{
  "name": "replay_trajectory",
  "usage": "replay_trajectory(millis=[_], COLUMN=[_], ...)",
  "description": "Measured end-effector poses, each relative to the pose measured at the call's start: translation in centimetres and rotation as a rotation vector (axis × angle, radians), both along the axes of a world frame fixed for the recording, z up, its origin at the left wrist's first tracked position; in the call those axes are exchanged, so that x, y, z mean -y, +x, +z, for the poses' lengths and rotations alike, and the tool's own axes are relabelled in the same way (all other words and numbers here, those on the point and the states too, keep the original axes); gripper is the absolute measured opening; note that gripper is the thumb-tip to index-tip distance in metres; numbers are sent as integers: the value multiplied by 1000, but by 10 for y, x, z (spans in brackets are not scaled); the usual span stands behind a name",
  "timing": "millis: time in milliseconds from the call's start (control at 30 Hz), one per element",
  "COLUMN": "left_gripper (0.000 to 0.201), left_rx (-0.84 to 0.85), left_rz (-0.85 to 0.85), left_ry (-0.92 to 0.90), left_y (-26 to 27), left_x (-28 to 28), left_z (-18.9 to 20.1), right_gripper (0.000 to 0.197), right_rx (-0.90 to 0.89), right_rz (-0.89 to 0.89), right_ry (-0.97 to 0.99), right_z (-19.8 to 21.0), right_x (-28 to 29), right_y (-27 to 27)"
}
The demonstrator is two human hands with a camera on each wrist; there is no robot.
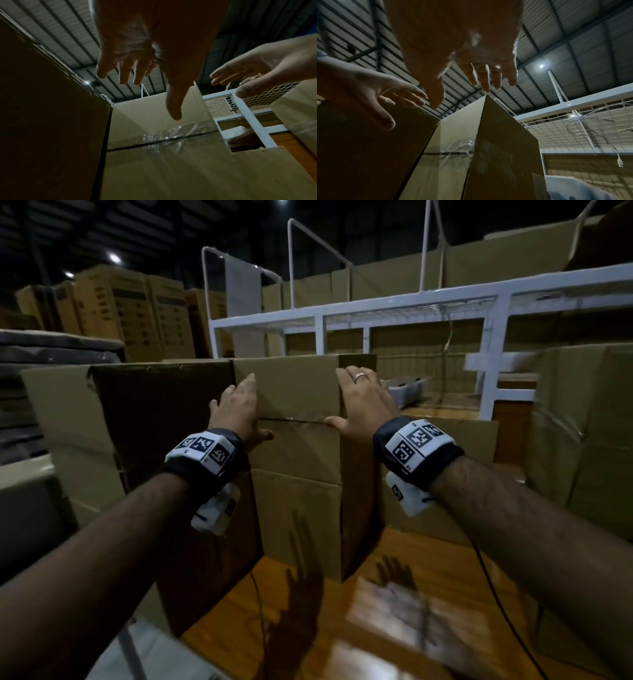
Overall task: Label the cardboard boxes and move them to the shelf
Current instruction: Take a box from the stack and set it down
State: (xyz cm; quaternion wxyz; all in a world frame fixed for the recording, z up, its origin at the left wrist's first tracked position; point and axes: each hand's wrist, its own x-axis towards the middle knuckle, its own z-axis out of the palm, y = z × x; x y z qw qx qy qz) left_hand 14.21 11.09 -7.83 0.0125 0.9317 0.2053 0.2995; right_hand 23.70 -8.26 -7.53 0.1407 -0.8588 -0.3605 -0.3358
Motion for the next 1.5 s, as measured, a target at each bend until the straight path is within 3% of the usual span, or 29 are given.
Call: replay_trajectory(millis=[200,400,600,767,1100,1233,1500], left_gripper=[113,117,110,93,98,101,104], left_rx=[38,58,53,33,121,130,135], left_rz=[-113,-161,-134,-138,-334,-354,-390], left_ry=[39,10,-87,-104,-167,-173,-248], left_y=[58,103,127,130,114,110,107], left_x=[-69,-102,-116,-116,-101,-99,-99], left_z=[32,52,59,65,53,47,44], right_gripper=[96,99,76,72,67,72,84], right_rx=[16,-11,-22,-82,-162,-147,-184], right_rz=[-134,-218,-229,-206,-235,-290,-362], right_ry=[88,115,113,150,152,119,236], right_z=[23,34,35,40,49,46,40], right_x=[-47,-75,-74,-63,-43,-50,-68], right_y=[26,48,57,64,61,55,51])
